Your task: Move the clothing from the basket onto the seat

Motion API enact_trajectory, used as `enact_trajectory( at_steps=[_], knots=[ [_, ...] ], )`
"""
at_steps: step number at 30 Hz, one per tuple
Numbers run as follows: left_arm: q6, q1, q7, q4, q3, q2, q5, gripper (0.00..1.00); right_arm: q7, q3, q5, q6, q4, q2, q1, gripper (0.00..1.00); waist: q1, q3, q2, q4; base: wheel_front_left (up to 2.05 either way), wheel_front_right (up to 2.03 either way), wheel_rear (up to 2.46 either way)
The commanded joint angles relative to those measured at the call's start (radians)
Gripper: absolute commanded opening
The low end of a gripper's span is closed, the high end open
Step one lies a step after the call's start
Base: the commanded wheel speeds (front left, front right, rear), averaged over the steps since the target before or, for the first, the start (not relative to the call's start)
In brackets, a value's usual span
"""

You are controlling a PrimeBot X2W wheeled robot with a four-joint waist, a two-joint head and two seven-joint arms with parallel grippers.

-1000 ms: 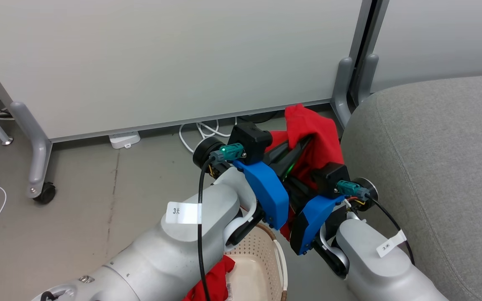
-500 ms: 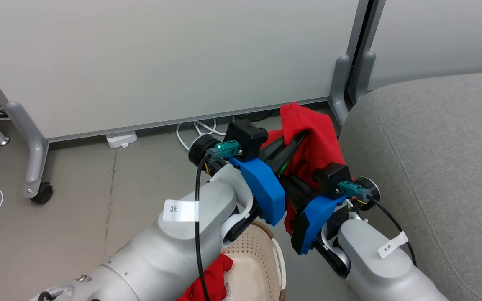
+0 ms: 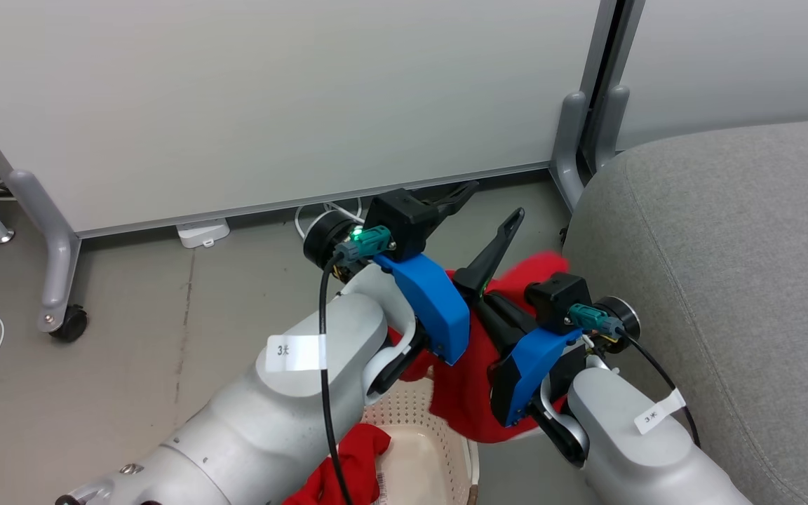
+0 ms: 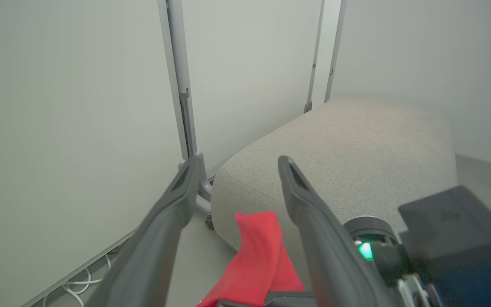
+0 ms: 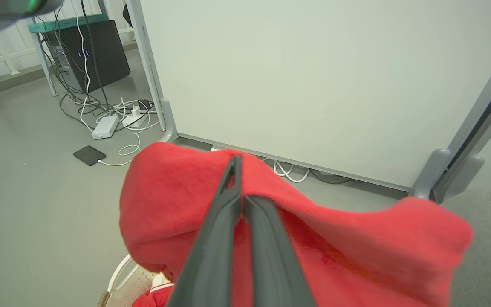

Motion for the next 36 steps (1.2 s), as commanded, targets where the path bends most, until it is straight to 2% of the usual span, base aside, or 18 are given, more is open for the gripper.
enact_trajectory(
  at_steps=[1, 7, 15, 25, 36],
  knots=[
    [0.004, 0.016, -0.005, -0.004, 0.016, 0.002, 0.013, 1.00, -0.004, -0.004, -0.006, 0.000, -0.004, -0.003, 0.011, 0.00, 0.0000, 0.001, 0.0000, 0.000, 0.00, 0.00, 0.00],
    [0.022, 0.101, -0.005, -0.087, 0.155, 0.050, 0.117, 1.00, -0.004, -0.019, -0.018, 0.000, -0.015, -0.003, 0.007, 0.00, 0.0000, 0.013, 0.0000, -0.002, 0.00, 0.00, 0.00],
    [0.010, 0.303, -0.004, -0.257, 0.367, 0.102, 0.307, 1.00, -0.004, -0.094, -0.061, 0.000, -0.045, -0.003, 0.028, 0.00, 0.0000, 0.028, 0.0000, 0.012, 0.00, 0.00, 0.00],
    [0.002, 0.538, -0.004, -0.368, 0.591, 0.118, 0.509, 1.00, -0.004, -0.148, -0.099, 0.000, -0.092, -0.003, 0.063, 0.00, 0.0000, 0.026, 0.0000, 0.007, 0.00, 0.00, 0.00],
    [-0.005, 0.708, -0.004, -0.404, 0.755, 0.111, 0.598, 1.00, -0.004, -0.172, -0.122, 0.000, -0.110, -0.003, 0.092, 0.00, 0.0000, 0.020, 0.0000, 0.002, 0.00, 0.00, 0.00]
  ],
)
